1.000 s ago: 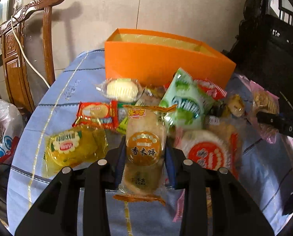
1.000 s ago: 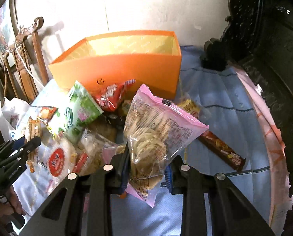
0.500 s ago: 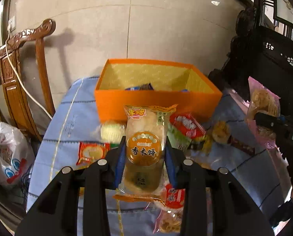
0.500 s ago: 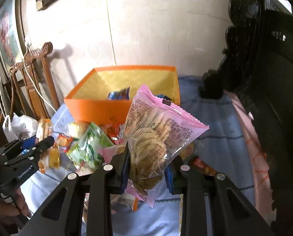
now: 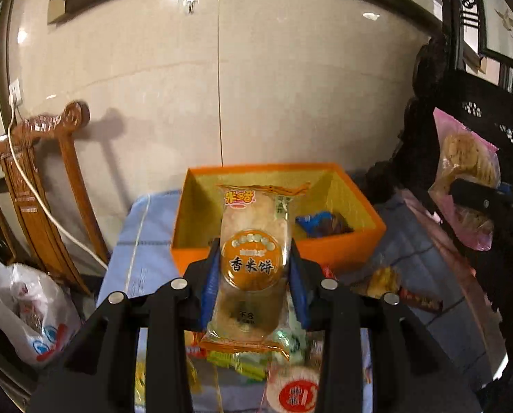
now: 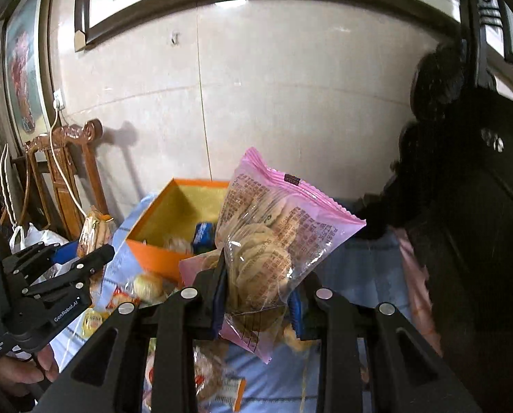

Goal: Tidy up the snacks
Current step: 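Lift both packs over the orange box and open both grippers to drop them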

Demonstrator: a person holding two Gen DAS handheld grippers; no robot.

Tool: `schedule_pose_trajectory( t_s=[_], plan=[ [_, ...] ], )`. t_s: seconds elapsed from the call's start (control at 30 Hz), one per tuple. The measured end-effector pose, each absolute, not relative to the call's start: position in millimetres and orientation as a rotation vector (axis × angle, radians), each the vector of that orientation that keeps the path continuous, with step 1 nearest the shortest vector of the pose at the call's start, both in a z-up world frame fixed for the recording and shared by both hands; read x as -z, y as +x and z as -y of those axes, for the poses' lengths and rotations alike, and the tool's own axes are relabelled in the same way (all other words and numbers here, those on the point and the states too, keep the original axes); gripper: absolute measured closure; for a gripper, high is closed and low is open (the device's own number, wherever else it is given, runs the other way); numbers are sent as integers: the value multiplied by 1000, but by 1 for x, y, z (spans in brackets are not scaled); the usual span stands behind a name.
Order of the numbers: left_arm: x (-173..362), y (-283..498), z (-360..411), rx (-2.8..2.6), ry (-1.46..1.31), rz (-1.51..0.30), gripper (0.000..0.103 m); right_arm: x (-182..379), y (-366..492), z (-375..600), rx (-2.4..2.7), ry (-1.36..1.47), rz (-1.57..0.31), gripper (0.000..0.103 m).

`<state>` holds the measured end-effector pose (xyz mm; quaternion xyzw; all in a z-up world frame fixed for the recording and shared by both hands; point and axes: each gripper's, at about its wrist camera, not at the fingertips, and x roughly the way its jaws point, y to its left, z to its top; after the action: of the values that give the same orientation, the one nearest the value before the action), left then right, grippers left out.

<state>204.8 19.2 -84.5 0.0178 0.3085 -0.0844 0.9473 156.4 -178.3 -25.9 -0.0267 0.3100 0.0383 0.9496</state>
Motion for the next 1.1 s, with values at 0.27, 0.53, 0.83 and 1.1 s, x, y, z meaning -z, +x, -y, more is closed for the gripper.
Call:
schedule_pose_trajectory(
  t_s=[0.27, 0.53, 0.83, 1.1],
  plan=[
    [50, 258, -1, 174, 46, -585, 68, -10, 211, 173, -81, -96, -586, 74],
    [43, 325, 16, 142, 68, -584, 68, -22, 287, 176, -66, -99, -607, 74],
    [61, 380, 7, 72, 0, -633, 6, 19, 333, 176, -15, -183, -697, 46],
    [76, 359, -12, 71, -13, -636, 5, 36, 312, 194, 5, -143, -715, 35]
  ],
)
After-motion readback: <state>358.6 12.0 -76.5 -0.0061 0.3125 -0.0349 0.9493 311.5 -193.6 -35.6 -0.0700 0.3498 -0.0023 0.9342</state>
